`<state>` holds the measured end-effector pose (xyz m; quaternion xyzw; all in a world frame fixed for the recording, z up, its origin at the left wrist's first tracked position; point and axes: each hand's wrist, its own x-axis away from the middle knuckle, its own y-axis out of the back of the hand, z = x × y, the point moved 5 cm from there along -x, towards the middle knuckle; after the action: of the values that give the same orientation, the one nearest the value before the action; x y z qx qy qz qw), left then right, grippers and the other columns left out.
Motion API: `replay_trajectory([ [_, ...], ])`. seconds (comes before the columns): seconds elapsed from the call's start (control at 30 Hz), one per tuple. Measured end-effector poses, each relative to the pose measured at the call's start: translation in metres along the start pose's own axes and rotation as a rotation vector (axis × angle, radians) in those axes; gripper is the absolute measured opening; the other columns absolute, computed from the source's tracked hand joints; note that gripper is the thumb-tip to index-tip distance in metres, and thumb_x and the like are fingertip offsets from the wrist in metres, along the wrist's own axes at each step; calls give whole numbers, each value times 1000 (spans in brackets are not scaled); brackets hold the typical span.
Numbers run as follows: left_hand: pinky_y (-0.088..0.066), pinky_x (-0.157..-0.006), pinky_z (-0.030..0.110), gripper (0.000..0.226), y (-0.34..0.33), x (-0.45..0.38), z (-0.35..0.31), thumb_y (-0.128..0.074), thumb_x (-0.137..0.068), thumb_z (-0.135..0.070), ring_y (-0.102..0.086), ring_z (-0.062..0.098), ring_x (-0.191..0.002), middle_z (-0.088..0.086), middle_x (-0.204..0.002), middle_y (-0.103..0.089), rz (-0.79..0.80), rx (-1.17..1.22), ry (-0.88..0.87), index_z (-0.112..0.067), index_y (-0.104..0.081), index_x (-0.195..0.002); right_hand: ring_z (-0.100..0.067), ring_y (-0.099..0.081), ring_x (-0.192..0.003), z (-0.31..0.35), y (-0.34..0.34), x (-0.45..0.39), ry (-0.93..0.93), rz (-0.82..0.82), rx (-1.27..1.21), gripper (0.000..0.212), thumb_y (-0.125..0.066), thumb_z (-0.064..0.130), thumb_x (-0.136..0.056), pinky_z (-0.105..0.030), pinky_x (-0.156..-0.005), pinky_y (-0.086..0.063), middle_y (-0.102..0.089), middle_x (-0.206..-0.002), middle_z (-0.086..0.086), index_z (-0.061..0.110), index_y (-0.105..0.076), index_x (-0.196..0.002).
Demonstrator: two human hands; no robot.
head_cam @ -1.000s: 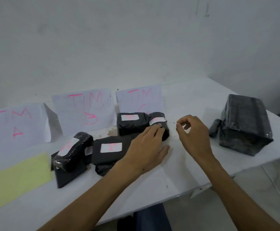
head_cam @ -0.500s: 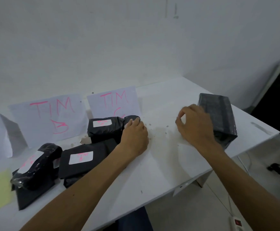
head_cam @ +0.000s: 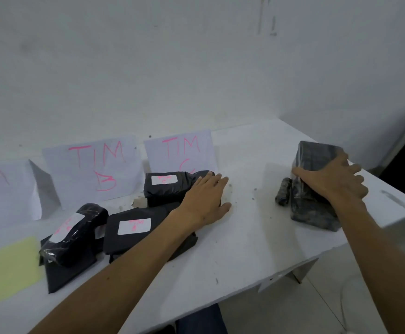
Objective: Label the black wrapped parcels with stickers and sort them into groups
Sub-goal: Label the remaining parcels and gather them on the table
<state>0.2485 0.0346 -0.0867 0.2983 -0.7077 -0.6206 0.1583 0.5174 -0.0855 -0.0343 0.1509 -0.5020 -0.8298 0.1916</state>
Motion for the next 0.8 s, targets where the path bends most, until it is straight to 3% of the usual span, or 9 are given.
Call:
replay_trajectory([
  [0.17,-27,-121,44,66,13,0,3,-49,-102,-44,-45,27,-137,8,-144,-51,-45,227,38,-8,-30,-154,-49,-45,-121,36,26,31,246,-252,-64,117,-79,71,-63,-63,-88,-47,-36,-138,-26,14,-21,-147],
  [0.3,-43,-105,31,63,39,3,1,-48,-101,-54,-55,19,-128,5,-145,-54,-133,661,162,-14,-41,-149,-44,-45,-125,78,37,69,449,-208,-103,118,-78,69,-62,-60,-90,-48,-33,-144,-18,22,-16,-151],
  [0.37,-46,-99,29,74,56,5,2,-50,-93,-67,-58,14,-121,0,-143,-56,-154,917,239,-18,-42,-147,-41,-45,-130,97,35,89,549,-140,-136,119,-77,71,-63,-59,-94,-48,-31,-148,-14,26,-13,-153],
  [0.47,-50,-105,45,112,84,15,12,-54,-64,-92,-62,17,-116,-4,-131,-57,-242,1167,346,-24,-30,-150,-36,-47,-132,122,29,118,685,-38,-157,120,-75,77,-62,-57,-96,-48,-33,-151,-9,29,-13,-153],
  [0.53,-45,-110,47,126,108,29,30,-55,-54,-92,-57,21,-122,-5,-125,-55,-377,1198,420,-22,-21,-153,-33,-48,-133,139,25,138,771,37,-169,119,-75,77,-61,-56,-98,-48,-32,-153,-6,32,-13,-153],
  [0.6,-44,-108,41,126,132,49,54,-59,-57,-89,-54,21,-123,-1,-128,-53,-494,1184,478,-19,-18,-153,-28,-48,-133,156,21,156,859,117,-191,119,-75,76,-60,-54,-99,-49,-31,-155,-1,35,-14,-153],
  [0.7,-43,-86,21,105,161,85,94,-66,-73,-77,-55,18,-121,8,-140,-51,-582,1061,522,-16,-26,-150,-20,-49,-130,183,19,186,993,229,-265,115,-78,74,-58,-52,-101,-50,-34,-152,5,38,-19,-151],
  [0.8,-48,-80,22,91,192,133,131,-76,-75,-65,-63,14,-109,4,-125,-60,-638,912,551,-18,-38,-143,-13,-53,-123,212,13,222,1114,358,-334,109,-80,72,-58,-48,-99,-52,-41,-144,12,43,-23,-147],
])
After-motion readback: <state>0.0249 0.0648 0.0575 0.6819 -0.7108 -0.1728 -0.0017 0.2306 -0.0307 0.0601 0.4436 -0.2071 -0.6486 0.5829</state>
